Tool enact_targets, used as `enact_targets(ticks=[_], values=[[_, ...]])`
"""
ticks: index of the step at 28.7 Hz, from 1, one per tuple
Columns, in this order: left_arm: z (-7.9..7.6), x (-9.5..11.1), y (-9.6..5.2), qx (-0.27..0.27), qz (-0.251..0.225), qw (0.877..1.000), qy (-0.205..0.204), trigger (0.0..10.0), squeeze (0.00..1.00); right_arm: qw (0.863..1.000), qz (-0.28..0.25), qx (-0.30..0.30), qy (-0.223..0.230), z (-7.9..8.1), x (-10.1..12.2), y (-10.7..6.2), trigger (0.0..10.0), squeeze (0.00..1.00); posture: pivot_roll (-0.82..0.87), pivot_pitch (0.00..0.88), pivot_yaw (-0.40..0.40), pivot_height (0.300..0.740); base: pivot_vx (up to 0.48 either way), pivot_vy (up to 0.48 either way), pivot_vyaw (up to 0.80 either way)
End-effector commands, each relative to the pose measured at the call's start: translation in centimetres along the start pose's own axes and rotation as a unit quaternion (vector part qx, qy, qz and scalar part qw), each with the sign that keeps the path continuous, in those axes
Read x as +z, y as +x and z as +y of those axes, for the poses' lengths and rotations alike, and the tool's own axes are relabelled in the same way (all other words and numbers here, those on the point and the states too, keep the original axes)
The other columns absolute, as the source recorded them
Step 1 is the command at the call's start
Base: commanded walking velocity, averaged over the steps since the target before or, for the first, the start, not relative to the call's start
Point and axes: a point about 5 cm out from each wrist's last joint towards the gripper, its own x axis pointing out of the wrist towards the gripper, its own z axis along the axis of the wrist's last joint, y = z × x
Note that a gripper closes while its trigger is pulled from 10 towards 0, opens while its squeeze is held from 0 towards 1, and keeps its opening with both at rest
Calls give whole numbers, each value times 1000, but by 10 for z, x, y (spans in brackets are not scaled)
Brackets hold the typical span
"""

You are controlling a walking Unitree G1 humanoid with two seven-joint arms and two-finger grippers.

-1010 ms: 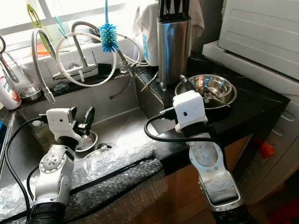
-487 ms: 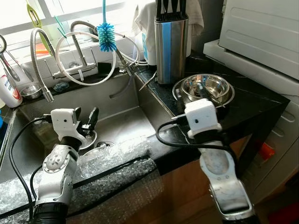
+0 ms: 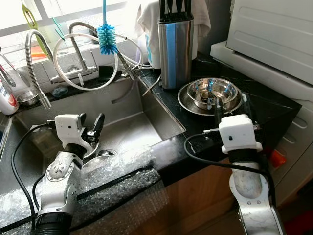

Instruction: Kitchen organization

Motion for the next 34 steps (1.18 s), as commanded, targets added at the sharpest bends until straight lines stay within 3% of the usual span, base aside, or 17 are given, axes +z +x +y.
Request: enact_targets(ticks=[1, 8, 9, 12, 15, 17, 34], values=[[3, -3, -1, 5, 8, 1000, 6, 10000, 0, 1000, -9, -11, 1, -3, 5, -2, 10000, 0, -82, 0, 133, 740, 0, 0, 0], [2, -4, 0, 3, 8, 1000, 7, 10000, 0, 999, 16, -20, 20, -2, -5, -4, 10000, 0, -82, 0, 134, 740, 0, 0, 0], [2, -3, 0, 1, 7, 1000, 9, 10000, 0, 998, 28, -16, 51, 1, -6, -2, 10000, 0, -81, 0, 135, 740, 0, 0, 0], [2, -3, 0, 0, 8, 1000, 11, 10000, 0, 996, 40, -15, 80, 2, -7, -1, 10000, 0, -81, 0, 136, 740, 0, 0, 0], [2, -4, 0, -3, 10, 1000, 13, 10000, 0, 983, 87, -23, 157, 6, -15, 0, 10000, 0, -80, 0, 138, 740, 0, 0, 0], [2, -4, 0, -5, 10, 1000, 14, 10000, 0, 980, 93, -24, 175, 7, -17, 1, 10000, 0, -81, 0, 139, 740, 0, 0, 0], [-1, -5, 1, -16, 11, 1000, 17, 10000, 0, 976, 108, 0, 189, 13, -29, -4, 10000, 0, -79, 0, 141, 740, 0, 0, 0]])
